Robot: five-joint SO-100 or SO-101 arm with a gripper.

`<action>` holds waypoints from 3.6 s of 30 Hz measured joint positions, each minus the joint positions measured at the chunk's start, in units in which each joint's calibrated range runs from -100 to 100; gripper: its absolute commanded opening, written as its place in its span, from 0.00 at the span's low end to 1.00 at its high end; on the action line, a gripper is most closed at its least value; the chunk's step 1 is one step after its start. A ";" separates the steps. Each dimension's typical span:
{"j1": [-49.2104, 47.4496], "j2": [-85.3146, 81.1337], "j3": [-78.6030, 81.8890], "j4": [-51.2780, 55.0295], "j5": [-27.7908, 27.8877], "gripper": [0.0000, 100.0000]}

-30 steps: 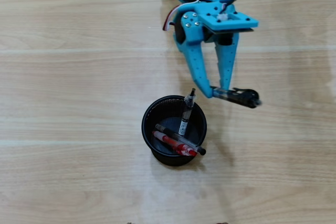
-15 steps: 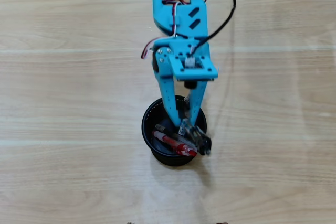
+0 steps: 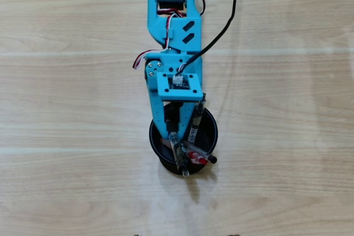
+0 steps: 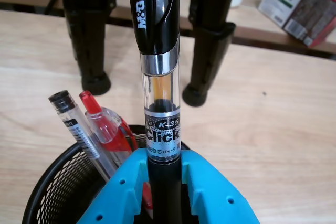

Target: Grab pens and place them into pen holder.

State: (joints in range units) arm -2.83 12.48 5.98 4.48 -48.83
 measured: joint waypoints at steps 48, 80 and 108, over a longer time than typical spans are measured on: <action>-6.59 -54.51 35.15 60.03 44.39 0.10; -2.36 -111.55 86.50 67.44 44.91 0.10; -2.36 -111.55 86.50 67.44 44.91 0.10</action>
State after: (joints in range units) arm -5.19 -99.07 92.47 71.92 -3.91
